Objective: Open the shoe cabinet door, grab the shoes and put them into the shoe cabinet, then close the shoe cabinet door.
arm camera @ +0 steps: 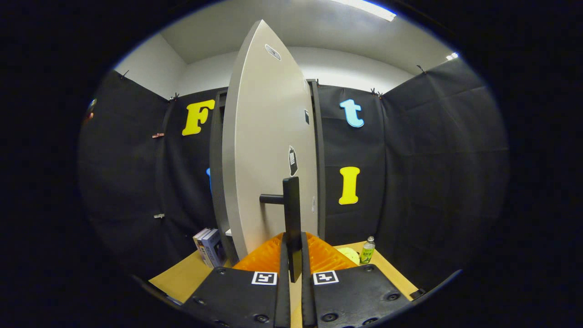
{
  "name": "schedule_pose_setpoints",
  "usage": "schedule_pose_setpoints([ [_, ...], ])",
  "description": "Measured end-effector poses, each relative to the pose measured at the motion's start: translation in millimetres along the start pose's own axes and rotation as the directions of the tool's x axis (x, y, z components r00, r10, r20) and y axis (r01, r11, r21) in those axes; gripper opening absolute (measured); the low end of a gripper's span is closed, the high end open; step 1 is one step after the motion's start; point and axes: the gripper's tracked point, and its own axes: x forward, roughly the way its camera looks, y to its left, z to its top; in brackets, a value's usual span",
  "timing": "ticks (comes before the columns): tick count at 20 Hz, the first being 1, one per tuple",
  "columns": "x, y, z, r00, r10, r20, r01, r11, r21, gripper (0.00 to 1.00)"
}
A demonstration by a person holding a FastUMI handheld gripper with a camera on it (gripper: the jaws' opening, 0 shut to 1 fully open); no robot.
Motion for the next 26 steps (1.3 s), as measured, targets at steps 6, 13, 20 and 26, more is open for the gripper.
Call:
schedule_pose_setpoints([
  [6, -12, -75, 15, 0.991, -0.132, 0.024, 0.132, 0.991, -0.004, 0.09],
  [13, -27, -93, 30, 0.988, -0.146, 0.047, 0.146, 0.989, 0.002, 0.29],
  [20, -64, -80, 38, 0.994, -0.105, 0.01, 0.106, 0.993, -0.051, 0.85],
  [26, -73, -1, -20, 0.986, 0.103, -0.132, -0.106, 0.994, -0.012, 0.99],
])
